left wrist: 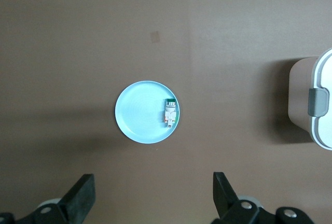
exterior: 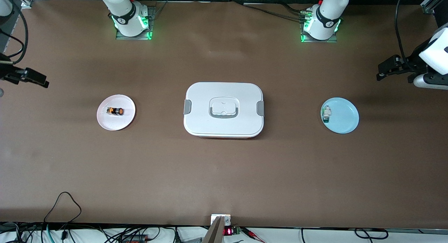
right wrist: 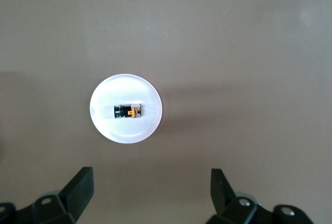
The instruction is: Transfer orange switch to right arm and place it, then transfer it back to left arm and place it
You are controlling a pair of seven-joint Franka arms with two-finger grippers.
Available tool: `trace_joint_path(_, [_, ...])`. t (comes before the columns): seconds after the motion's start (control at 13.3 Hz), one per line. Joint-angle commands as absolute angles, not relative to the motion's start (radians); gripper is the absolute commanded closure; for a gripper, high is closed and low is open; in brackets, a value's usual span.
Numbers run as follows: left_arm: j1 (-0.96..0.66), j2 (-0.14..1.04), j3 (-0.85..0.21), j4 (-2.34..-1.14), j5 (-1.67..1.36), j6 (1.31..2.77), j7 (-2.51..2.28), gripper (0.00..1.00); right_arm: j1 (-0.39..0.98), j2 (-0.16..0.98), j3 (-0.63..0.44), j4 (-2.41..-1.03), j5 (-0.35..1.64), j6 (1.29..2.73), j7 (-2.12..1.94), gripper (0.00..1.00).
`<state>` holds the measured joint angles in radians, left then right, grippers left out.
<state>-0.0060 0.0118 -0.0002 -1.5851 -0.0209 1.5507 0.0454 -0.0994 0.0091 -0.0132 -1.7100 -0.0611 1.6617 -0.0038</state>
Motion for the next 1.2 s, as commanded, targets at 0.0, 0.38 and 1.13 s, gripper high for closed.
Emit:
trace_joint_path(0.0, [0.002,0.029,0.002,-1.548,-0.02,1.525,0.049,0.0,-0.104,-0.043,-0.005,-1.738,-0.051,1.684,-0.026,0.0])
trace_joint_path(0.38, [0.002,0.031,0.0,-1.548,-0.018,1.525,0.06,0.0,-0.091,-0.009,-0.012,-1.658,-0.015,1.684,-0.031,0.0])
trace_joint_path(1.13, [0.002,0.031,-0.002,-1.549,-0.02,1.523,0.061,0.0,-0.084,-0.006,-0.005,-1.646,-0.021,1.629,0.009,0.0])
